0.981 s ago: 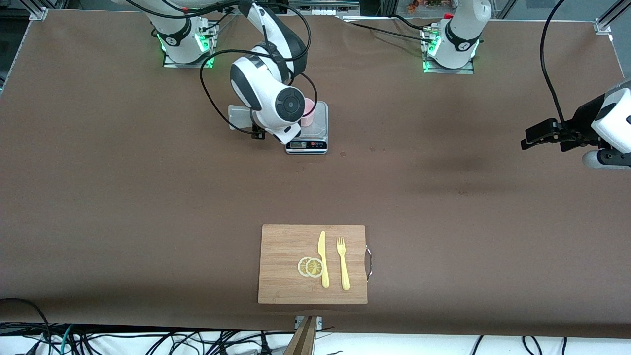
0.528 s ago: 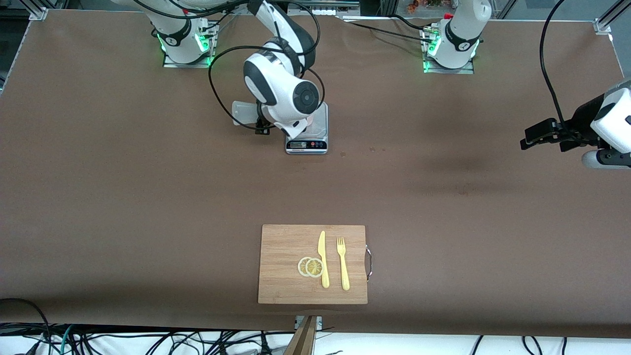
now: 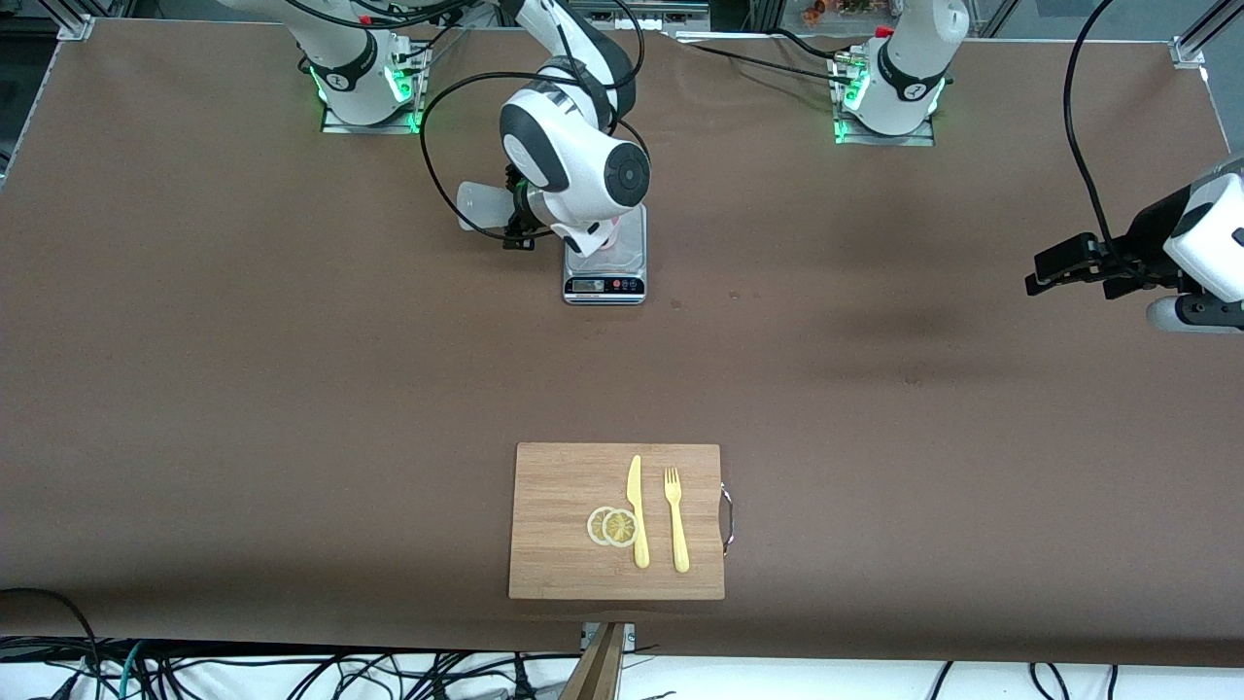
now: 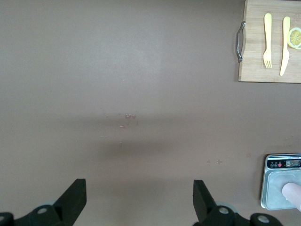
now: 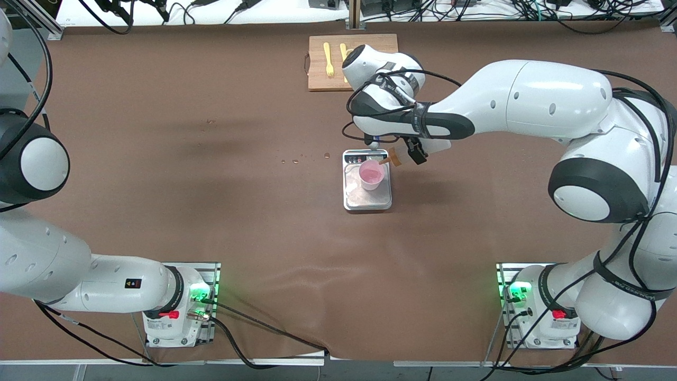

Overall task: Add sauce to pink cup with both arms
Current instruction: 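Carry the bottle with the right gripper over the pink cup, then tilt the bottle nozzle down into the pink cup with the right gripper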

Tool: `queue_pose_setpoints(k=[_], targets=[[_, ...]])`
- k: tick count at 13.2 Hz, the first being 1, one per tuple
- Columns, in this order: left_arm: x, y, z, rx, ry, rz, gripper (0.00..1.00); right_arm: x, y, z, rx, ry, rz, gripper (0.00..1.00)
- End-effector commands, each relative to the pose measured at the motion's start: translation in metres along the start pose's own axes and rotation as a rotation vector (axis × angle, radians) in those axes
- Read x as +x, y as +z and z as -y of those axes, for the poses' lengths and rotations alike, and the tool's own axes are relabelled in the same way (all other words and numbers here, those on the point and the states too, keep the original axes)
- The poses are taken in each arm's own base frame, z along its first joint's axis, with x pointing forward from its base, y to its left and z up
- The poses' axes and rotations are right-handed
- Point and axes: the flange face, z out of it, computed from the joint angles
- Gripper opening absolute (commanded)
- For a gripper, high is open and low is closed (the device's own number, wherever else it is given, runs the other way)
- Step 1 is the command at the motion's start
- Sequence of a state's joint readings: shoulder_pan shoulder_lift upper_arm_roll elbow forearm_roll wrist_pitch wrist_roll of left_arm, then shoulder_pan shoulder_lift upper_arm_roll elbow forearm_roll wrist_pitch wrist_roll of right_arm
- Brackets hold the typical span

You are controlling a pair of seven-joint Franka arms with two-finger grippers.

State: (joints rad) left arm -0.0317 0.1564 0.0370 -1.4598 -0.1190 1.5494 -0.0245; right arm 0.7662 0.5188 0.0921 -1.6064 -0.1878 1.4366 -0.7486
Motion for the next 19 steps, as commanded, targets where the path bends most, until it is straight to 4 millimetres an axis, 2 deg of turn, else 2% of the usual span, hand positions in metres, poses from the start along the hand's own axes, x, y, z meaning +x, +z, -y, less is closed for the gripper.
queue_pose_setpoints(k=[1,9,11,12,15,19], targets=[[0.003,-0.005,-0.001,0.011,0.024,0.005,1.0,0.002,-0.002,0.002,-0.008,0.016,0.015,0.14],[0.003,-0.004,-0.002,0.011,0.027,0.006,1.0,0.002,-0.01,-0.008,-0.045,0.013,-0.053,0.14],[0.003,-0.004,-0.002,0.011,0.027,0.006,1.0,-0.008,-0.012,-0.013,-0.031,-0.002,-0.069,0.14],[0.003,-0.004,-0.003,0.011,0.029,0.006,1.0,-0.015,-0.018,-0.013,-0.024,-0.024,-0.097,0.14],[0.003,-0.004,-0.003,0.01,0.029,0.006,1.0,-0.054,-0.029,-0.026,-0.003,-0.057,-0.199,0.14],[0.003,-0.004,-0.002,0.011,0.027,0.006,1.0,-0.12,-0.024,-0.068,0.035,-0.111,-0.433,0.14]])
